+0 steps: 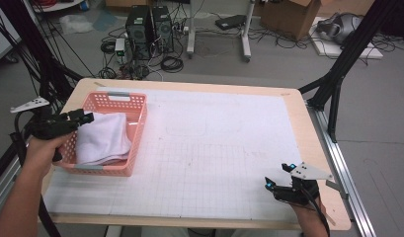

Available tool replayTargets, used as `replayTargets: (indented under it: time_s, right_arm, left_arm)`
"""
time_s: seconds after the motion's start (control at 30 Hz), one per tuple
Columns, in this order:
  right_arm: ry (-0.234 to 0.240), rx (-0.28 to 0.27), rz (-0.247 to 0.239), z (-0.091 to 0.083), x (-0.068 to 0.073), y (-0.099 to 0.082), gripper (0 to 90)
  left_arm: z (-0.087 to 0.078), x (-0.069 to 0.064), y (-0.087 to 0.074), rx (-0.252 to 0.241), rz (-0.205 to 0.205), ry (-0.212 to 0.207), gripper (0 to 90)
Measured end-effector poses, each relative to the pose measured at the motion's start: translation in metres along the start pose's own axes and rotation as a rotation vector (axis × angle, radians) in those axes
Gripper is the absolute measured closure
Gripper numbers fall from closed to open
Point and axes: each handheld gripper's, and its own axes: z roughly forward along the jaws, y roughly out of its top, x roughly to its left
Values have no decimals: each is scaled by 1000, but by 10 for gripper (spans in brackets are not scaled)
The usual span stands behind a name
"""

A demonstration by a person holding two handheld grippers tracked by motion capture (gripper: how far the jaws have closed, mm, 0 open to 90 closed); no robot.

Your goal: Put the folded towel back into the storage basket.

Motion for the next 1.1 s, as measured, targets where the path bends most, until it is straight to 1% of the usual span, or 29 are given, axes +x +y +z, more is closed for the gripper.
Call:
replayTargets:
  time_s: [0.07, 0.13, 0.17, 0.2, 0.23, 0.27, 0.3, 0.33, 0.37, 0.43, 0.47, 0.5, 0.53, 0.57, 0.63, 0.67, 0.7, 0.73, 0.77, 0.83, 0.9, 0.97, 1.03, 1.07, 1.1]
  right_arm:
    - [0, -1, 1, 0, 0, 0, 209]
    - [1, 0, 3, 0, 0, 0, 209]
    - [0, -1, 1, 0, 0, 0, 209]
    - [-1, 0, 3, -1, -1, -1, 209]
    - [-1, 2, 7, -1, -1, -1, 209]
    - [-1, 2, 5, -1, -1, -1, 209]
    - [-1, 3, 5, -1, -1, -1, 209]
    - [-1, 3, 5, -1, -1, -1, 209]
    - [1, 2, 2, 0, -1, -1, 209]
    - [1, 3, 0, 0, -1, -1, 209]
    - [2, 5, 2, 0, 0, -1, 209]
    - [3, 6, 3, 0, 0, 0, 209]
    - [3, 4, 1, 0, 0, -1, 209]
    - [3, 4, 1, 0, 0, -1, 209]
    - [0, 3, 5, -1, -1, -1, 209]
    - [0, 4, 7, -1, -1, -1, 209]
    - [0, 4, 6, -1, -1, -1, 209]
    - [1, 5, 8, 0, -1, -1, 209]
    - [4, 5, 3, 0, -1, -1, 209]
    - [6, 6, 1, 0, 1, 0, 209]
    - [5, 6, 0, 0, 1, 0, 209]
    - [1, 6, 6, -1, -1, -1, 209]
    - [2, 4, 6, -1, -1, -1, 209]
    - [2, 8, 10, -1, -2, -1, 209]
    - [2, 5, 5, 0, -2, -2, 209]
  left_arm:
    - [6, -3, -2, 42, 28, 29, 407]
    - [9, -4, -4, 73, 45, 74, 414]
    - [11, -4, -5, 90, 49, 91, 414]
    - [12, -4, -6, 112, 53, 124, 420]
    - [13, -4, -6, 125, 60, 146, 445]
    - [12, -3, -7, 135, 61, 154, 456]
    - [12, -2, -7, 146, 59, 173, 467]
    - [13, -2, -7, 161, 64, 202, 467]
    - [13, -2, -8, 183, 76, 227, 491]
    - [15, -3, -9, 232, 95, 292, 508]
    - [16, -4, -9, 243, 99, 314, 523]
    - [16, -6, -9, 239, 101, 336, 531]
    - [16, -7, -8, 233, 105, 352, 518]
    - [16, -11, -7, 229, 122, 372, 518]
    - [15, -19, -5, 201, 158, 402, 456]
    - [13, -22, -4, 178, 172, 428, 435]
    - [11, -25, -2, 152, 174, 452, 426]
    - [10, -25, -1, 144, 174, 468, 424]
    - [9, -23, -1, 143, 163, 482, 414]
    - [10, -18, -3, 174, 126, 488, 410]
    - [10, -13, -6, 191, 107, 494, 410]
    - [11, -8, -12, 216, 83, 488, 416]
    - [13, -4, -13, 244, 62, 472, 427]
    - [12, -4, -12, 242, 63, 461, 434]
    - [12, -4, -12, 242, 65, 450, 472]
